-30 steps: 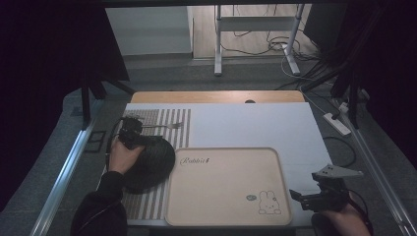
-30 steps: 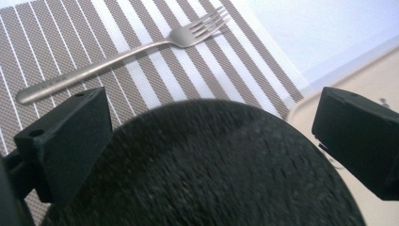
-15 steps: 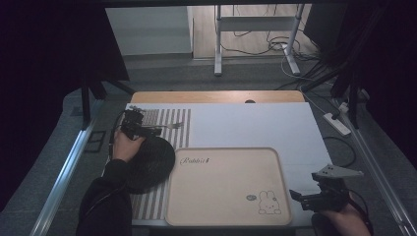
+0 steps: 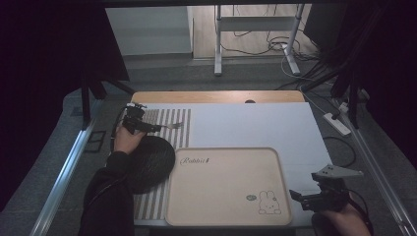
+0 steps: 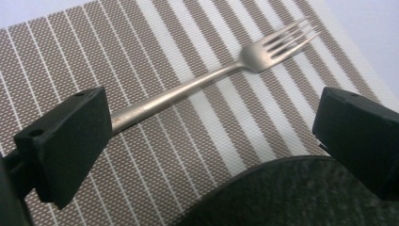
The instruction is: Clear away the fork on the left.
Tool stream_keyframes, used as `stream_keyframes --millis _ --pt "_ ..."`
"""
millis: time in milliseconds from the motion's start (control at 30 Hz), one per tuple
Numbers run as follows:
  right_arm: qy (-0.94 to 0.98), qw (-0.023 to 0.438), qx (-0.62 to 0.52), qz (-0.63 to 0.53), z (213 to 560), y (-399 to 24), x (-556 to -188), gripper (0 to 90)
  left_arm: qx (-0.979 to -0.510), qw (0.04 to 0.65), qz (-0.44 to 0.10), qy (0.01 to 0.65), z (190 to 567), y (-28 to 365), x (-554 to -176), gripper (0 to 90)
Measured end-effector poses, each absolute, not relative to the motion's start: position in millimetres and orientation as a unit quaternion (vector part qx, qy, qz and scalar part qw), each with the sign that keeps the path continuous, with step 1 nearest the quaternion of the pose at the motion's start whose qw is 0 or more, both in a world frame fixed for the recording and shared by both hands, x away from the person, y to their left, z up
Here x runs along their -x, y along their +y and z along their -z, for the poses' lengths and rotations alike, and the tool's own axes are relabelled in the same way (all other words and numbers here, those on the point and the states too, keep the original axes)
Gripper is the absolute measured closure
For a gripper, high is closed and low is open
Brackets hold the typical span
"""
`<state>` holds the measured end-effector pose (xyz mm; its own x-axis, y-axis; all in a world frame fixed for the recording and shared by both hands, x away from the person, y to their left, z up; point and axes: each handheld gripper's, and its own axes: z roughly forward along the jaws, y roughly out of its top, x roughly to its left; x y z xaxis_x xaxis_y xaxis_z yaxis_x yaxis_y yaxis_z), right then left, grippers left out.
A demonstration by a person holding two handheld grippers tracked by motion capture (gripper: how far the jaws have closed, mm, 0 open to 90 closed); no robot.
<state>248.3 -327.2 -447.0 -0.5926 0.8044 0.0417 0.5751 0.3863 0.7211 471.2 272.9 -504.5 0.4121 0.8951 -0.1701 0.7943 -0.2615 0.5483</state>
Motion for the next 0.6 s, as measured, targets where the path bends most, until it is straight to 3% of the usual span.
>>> stream_keyframes --millis 233,267,300,600 --pt "0.817 0.158 -0.422 -0.36 446.9 -327.5 -248.4 0.4 -0.777 0.284 -0.085 0.555 506.4 277.5 -480.8 0.5" --pt "0.816 0.158 -0.422 -0.362 447.0 -327.7 -248.5 0.4 -0.776 0.28 -0.087 0.559 506.1 278.1 -481.9 8.4" --pt "0.816 0.158 -0.422 -0.362 447.0 -327.7 -248.5 0.4 -0.775 0.276 -0.092 0.561 505.9 279.1 -482.9 8.4" --pt "0.816 0.155 -0.422 -0.364 447.0 -328.3 -248.8 0.4 -0.775 0.241 -0.109 0.573 509.0 291.4 -493.2 79.0"
